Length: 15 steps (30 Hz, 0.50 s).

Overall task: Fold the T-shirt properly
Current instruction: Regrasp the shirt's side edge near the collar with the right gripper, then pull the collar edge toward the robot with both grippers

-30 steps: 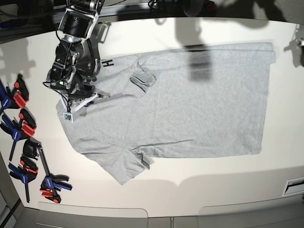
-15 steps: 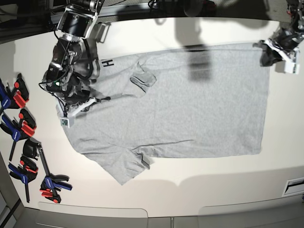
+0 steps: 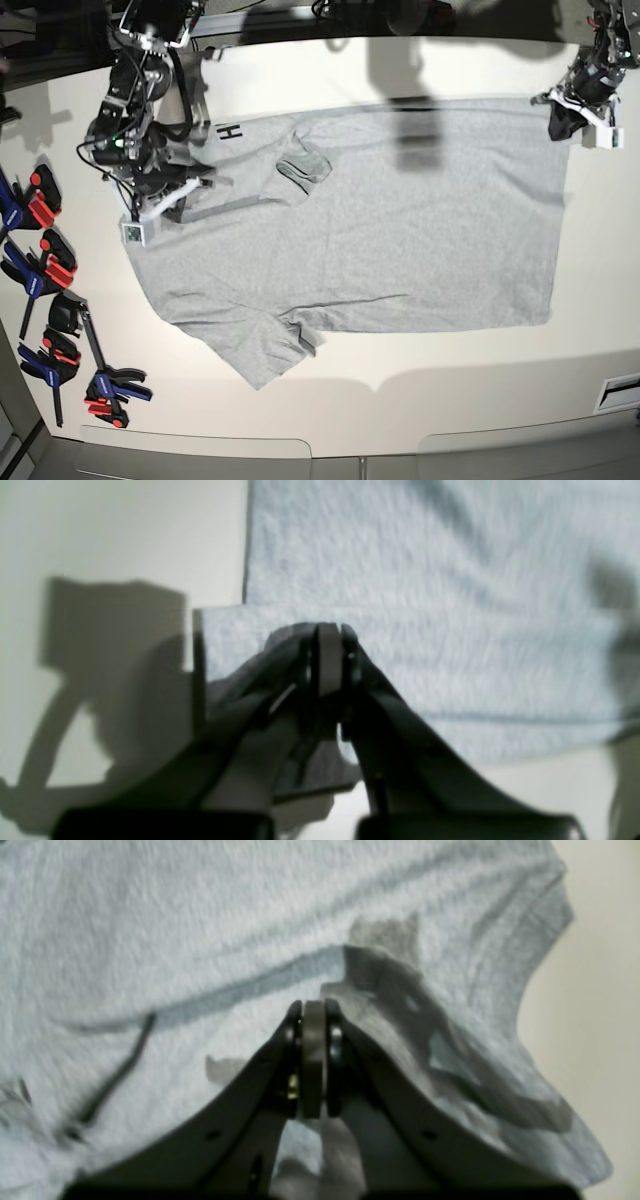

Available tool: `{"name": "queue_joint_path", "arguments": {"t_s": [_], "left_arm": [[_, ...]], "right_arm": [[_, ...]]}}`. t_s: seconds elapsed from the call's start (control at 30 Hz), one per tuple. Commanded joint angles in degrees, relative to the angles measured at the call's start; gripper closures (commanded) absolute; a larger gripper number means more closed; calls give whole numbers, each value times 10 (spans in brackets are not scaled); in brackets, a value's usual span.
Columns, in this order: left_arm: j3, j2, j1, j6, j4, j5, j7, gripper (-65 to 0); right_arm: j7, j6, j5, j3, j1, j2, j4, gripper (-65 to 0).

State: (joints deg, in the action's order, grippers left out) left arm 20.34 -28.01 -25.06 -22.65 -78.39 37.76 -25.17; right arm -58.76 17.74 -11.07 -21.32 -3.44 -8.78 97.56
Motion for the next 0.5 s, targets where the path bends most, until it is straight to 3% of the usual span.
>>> {"name": "queue_joint_path", "arguments": {"t_s": [0.0,0.27,0.47], "left_arm": [[1,-6,-5,28,23,-28,-39,0],[1,-6,-5,28,47,-28,-53,0],[1,-6,-5,28,47,-28,-69,0]], "right_arm": [[9,-2,9,-1,-5,-6,13,0],[72,-4,54,-23,-91,-6,13,0],[130,-35,64,-73,-118,-6,13,0]]}}
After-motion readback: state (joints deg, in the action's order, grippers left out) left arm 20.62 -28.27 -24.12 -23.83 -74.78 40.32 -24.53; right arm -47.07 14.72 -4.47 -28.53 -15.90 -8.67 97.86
